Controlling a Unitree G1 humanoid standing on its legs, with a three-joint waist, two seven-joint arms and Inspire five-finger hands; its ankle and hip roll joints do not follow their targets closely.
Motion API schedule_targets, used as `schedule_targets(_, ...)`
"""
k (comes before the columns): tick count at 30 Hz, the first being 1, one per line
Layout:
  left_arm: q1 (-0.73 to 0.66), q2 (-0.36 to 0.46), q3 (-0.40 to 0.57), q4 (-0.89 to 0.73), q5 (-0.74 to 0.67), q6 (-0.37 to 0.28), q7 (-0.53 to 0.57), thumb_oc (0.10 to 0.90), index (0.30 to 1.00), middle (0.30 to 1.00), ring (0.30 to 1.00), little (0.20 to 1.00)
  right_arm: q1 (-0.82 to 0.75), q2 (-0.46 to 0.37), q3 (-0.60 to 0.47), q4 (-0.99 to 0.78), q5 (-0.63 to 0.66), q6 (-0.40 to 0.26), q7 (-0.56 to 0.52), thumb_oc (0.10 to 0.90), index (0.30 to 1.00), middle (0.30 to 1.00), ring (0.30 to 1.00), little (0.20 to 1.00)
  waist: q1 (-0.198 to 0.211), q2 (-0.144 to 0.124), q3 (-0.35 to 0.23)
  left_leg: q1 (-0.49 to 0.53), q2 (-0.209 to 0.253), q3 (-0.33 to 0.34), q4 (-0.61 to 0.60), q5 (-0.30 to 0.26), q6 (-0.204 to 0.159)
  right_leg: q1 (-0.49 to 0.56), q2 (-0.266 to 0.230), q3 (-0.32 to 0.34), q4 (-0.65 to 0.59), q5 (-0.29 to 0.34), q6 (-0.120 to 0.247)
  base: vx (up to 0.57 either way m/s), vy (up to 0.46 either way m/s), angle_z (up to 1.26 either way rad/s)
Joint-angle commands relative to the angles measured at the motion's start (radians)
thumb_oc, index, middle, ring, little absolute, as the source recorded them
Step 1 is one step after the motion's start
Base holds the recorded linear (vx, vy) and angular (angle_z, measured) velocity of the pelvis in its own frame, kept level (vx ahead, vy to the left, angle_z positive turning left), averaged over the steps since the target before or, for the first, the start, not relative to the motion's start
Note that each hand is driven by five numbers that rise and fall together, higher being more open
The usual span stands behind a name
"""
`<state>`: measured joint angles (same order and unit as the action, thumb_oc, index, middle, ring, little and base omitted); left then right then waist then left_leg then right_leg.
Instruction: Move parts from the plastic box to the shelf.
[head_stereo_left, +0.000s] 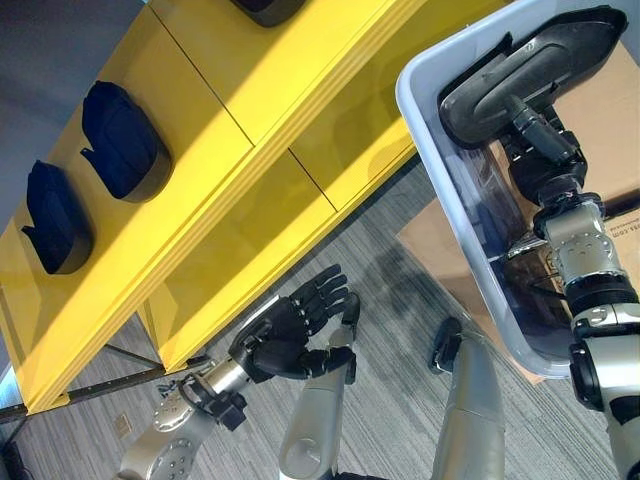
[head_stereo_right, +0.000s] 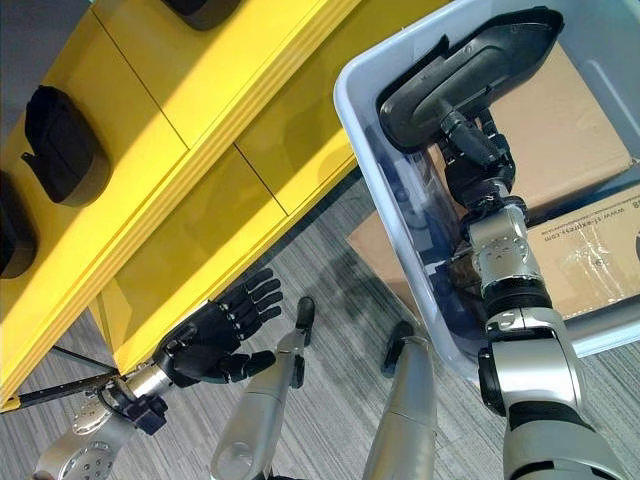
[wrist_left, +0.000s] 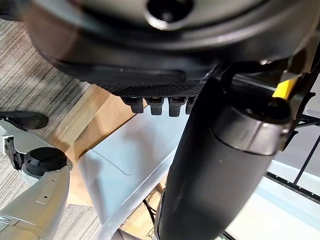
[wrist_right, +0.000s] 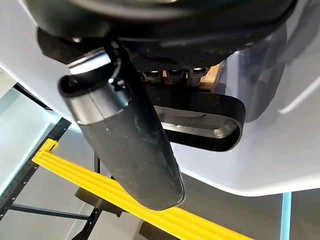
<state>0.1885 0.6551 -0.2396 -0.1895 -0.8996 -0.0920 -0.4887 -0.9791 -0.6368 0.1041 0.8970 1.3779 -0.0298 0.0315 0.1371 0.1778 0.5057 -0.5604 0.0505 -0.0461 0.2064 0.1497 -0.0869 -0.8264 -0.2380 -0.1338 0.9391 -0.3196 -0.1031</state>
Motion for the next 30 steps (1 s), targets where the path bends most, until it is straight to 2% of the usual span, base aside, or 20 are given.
schedule_targets(1,0.005,-0.003,0.005,-0.051,-0.053,-0.087,-0.046,0.900,1.000,1.000,1.000,1.000,-0.283,-0.135,0.042,-0.163,0.010,-0.085,0.067,0.900,1.000,1.000,1.000,1.000,0.005,0.142,0.014,0.011,0.012,0.003,0.152,-0.143,0.031,0.100,0.042,0.067,0.020,-0.118,0.031,0.00,0.000,0.00)
schedule_targets(8,0.016,0.005,0.016,-0.058,-0.052,-0.092,-0.054,0.900,1.000,1.000,1.000,1.000,-0.276,-0.140,0.049,-0.239,0.021,-0.088,0.079,0.900,1.000,1.000,1.000,1.000,0.002,0.134,0.014,0.005,0.015,0.002,0.155,-0.145,0.033,0.097,0.046,0.069,0.017,-0.114,0.033,0.00,0.000,0.00)
schedule_targets(20,0.019,0.017,0.040,-0.062,-0.061,-0.089,-0.080,0.900,1.000,1.000,1.000,1.000,-0.250,-0.127,0.044,-0.324,0.008,-0.054,0.091,0.900,1.000,1.000,1.000,1.000,-0.004,0.128,0.014,0.022,0.017,0.003,0.153,-0.146,0.035,0.117,0.047,0.067,-0.005,-0.102,0.038,0.00,0.000,0.00)
schedule_targets(30,0.010,0.010,0.040,-0.062,-0.057,-0.088,-0.093,0.900,1.000,1.000,1.000,1.000,-0.213,-0.109,0.031,-0.314,-0.022,-0.045,0.019,0.900,1.000,1.000,1.000,1.000,-0.013,0.115,0.014,0.046,0.026,0.008,0.142,-0.153,0.035,0.142,0.051,0.070,-0.043,-0.085,0.046,0.00,0.000,0.00)
